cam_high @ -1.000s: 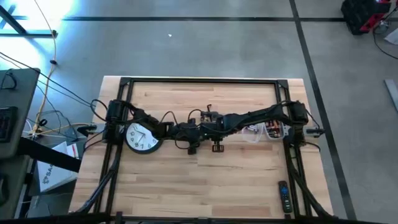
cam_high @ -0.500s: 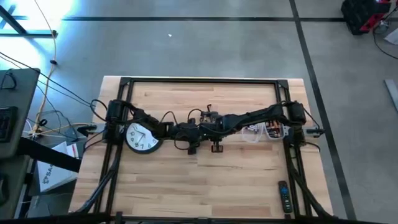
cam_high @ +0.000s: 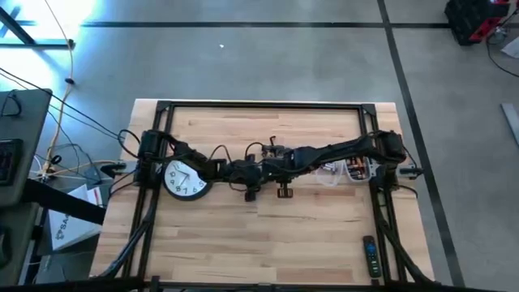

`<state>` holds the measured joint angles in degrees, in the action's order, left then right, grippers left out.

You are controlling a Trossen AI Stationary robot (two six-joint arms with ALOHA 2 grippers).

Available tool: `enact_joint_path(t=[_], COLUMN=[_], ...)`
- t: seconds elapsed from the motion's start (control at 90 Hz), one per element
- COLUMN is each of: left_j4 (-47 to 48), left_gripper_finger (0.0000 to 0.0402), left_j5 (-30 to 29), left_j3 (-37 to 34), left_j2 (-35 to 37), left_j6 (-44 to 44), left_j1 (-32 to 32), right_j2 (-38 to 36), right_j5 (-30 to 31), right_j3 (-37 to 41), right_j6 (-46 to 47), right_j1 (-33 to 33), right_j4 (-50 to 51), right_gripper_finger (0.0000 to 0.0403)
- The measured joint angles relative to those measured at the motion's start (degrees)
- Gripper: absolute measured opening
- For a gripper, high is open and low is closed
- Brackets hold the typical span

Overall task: Insert battery
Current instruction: Insert the silver battery into the white battery case

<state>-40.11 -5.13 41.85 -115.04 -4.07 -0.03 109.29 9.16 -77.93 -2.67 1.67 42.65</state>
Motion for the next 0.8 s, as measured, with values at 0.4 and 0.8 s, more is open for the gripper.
enact_joint_path(t=[0.4,0.8], left_j4=[3.6,7.1], left_gripper_finger=[0.0078,0.0078], left_j5=[3.9,23.0], left_j3=[0.1,-0.1], left_j2=[1.4,4.2], left_j6=[6.2,21.0], left_j1=[1.3,9.1], right_j2=[-12.7,-13.6], right_j5=[7.7,9.3], right_j3=[24.6,43.3], right_j6=[-3.5,-6.4], right_j1=[2.5,7.9], right_j4=[-36.0,-73.3], right_gripper_finger=[0.0,0.006])
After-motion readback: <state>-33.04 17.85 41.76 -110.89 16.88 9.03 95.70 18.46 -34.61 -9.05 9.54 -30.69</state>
